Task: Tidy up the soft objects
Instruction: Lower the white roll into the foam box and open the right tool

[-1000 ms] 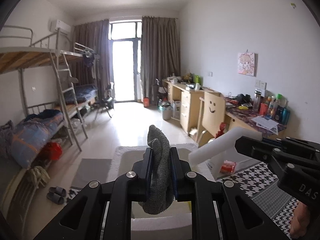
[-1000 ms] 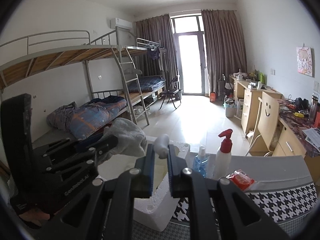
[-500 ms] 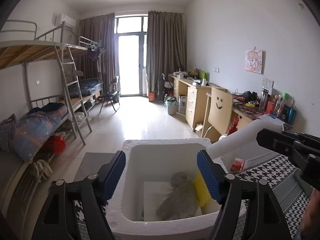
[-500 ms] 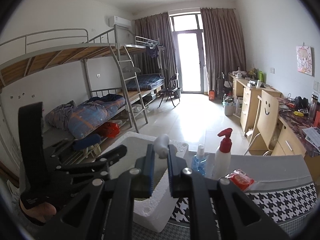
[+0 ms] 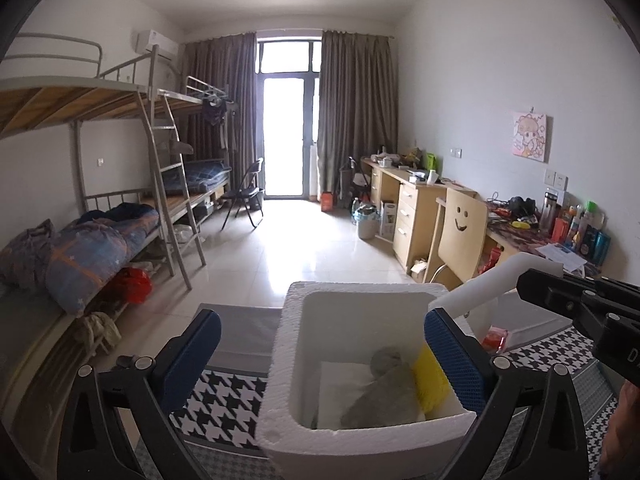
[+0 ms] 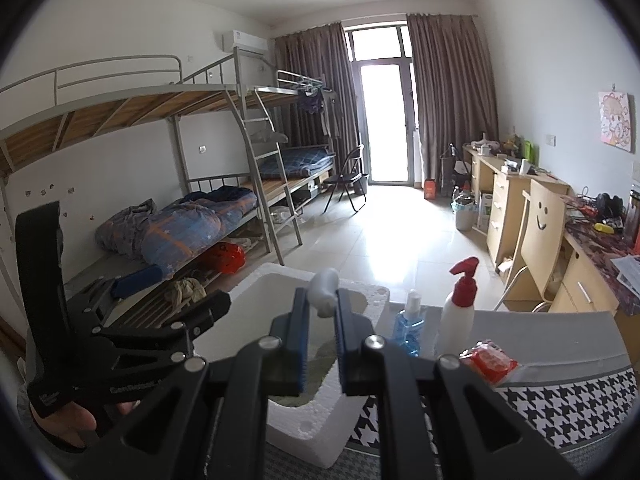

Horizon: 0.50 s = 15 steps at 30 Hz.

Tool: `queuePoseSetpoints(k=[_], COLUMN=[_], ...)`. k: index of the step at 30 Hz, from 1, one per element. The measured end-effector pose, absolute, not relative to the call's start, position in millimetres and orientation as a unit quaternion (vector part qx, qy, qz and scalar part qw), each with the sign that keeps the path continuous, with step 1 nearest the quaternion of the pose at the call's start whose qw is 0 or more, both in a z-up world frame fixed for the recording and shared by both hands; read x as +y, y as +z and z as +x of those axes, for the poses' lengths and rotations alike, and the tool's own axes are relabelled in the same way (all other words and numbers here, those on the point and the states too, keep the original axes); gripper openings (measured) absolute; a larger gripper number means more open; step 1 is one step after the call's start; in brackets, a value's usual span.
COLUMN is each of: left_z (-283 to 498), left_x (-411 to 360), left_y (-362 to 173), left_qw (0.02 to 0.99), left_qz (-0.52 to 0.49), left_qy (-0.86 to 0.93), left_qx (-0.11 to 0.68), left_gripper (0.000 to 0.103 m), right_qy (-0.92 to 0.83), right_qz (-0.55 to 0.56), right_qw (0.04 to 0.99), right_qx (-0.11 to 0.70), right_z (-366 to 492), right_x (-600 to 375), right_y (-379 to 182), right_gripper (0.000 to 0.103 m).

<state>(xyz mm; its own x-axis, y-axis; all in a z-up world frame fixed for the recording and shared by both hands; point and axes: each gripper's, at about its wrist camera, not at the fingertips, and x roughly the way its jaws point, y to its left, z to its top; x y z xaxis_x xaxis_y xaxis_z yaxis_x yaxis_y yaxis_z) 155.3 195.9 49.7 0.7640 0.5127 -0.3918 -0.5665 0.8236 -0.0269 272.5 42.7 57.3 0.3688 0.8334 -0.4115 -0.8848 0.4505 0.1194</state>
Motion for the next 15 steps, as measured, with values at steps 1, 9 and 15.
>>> queuePoseSetpoints(k=[1,9,15], left_z=[154.4,141.3,132.6], left_x=[196.0,198.8,203.8], left_y=[50.0,53.8,52.3], left_qw=[0.936,0.934,0.930], left_qz=[-0.071,-0.069,-0.070], left_qy=[0.290,0.302,0.316], left_qx=[0.186,0.178,0.176], left_gripper=[0.102,0.102,0.102], right_qy=[0.522,0.532,0.536], right_qz=[-0.062,-0.071,-0.079], right_qw=[0.824,0.817,0.813], right_qx=[0.211,0.210,0.213], right_z=[272.4,268.3,269.5], right_x=[44.4,56.1,65.3], right_y=[57.1,56.5,52.5], right_gripper=[0.015,0.015,0.015])
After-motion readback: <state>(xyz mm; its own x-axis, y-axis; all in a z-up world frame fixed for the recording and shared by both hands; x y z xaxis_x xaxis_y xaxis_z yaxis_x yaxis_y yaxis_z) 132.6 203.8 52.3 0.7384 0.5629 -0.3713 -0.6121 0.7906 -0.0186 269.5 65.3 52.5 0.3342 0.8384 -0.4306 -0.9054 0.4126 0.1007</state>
